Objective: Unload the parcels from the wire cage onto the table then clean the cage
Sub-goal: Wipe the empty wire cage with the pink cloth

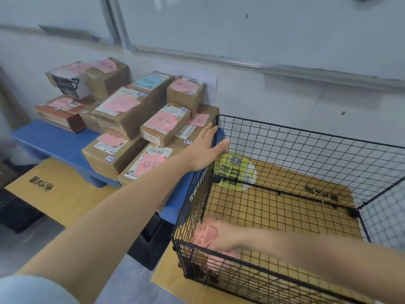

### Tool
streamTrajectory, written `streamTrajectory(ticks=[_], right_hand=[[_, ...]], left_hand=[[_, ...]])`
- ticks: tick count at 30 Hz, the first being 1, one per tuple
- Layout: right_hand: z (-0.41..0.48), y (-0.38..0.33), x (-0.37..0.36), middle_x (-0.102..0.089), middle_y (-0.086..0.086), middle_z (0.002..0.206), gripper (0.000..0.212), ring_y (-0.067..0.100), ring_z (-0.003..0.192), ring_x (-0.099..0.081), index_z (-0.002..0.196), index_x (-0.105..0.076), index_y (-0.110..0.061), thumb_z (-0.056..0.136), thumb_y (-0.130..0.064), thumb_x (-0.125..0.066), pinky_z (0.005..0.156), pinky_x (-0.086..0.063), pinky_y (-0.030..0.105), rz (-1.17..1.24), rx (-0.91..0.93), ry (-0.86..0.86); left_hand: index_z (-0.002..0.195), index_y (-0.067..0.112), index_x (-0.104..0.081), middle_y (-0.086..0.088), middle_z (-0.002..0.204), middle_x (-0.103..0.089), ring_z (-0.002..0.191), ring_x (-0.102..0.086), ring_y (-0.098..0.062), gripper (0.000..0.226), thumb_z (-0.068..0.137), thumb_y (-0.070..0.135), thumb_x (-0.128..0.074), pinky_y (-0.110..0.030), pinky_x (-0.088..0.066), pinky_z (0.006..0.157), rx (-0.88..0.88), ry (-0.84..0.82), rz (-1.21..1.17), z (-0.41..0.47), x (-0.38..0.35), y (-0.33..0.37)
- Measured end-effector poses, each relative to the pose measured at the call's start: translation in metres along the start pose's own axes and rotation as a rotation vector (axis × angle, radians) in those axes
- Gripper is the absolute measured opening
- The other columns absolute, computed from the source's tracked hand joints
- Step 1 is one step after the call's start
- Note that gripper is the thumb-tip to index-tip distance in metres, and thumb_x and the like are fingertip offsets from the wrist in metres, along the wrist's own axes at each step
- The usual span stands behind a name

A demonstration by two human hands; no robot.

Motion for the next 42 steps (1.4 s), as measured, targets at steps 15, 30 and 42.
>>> streamTrajectory(ticks=[15,30,42], right_hand=[[-0.155,-0.015,0.142,-0.056,-0.003,0.114,0.071,0.014,0.093,-0.061,0.13,-0.046,-0.016,0.068,-0.018,-0.08,0.062,-0.056,0.026,0.117,0.047,0.779],[-0.139,-0.252,0.081,-0.052,-0.013,0.118,0.076,-0.003,0.1,-0.054,0.128,-0.041,-0.024,0.068,-0.033,-0.086,0.073,-0.048,0.007,-0.061,0.748,0.595],[0.074,-0.363,-0.053,-0.054,-0.005,0.11,0.061,0.014,0.096,-0.055,0.127,-0.04,-0.026,0.074,-0.026,-0.071,0.076,-0.052,0.029,-0.202,0.583,0.343]], left_hand=[[0.149,0.015,-0.027,-0.007,0.158,-0.014,0.146,-0.015,-0.022,0.068,0.095,0.055,-0.039,-0.039,-0.015,0.117,0.042,-0.035,0.472,-0.042,0.091,-0.021],[0.142,0.013,-0.038,-0.006,0.144,-0.043,0.129,-0.043,-0.026,0.062,0.091,0.045,-0.052,-0.038,-0.036,0.105,0.339,0.187,0.479,-0.144,0.2,-0.089],[0.146,0.02,-0.029,-0.003,0.152,-0.033,0.134,-0.038,-0.026,0.077,0.085,0.065,-0.043,-0.049,-0.034,0.108,0.448,0.231,0.434,-0.201,0.301,-0.25]])
Point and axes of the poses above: each hand's wrist, its own z-axis towards the middle knuckle, its own x-axis out of the back of the hand, y = z × x, the point moved 5 cm from there along z, towards the middle knuckle
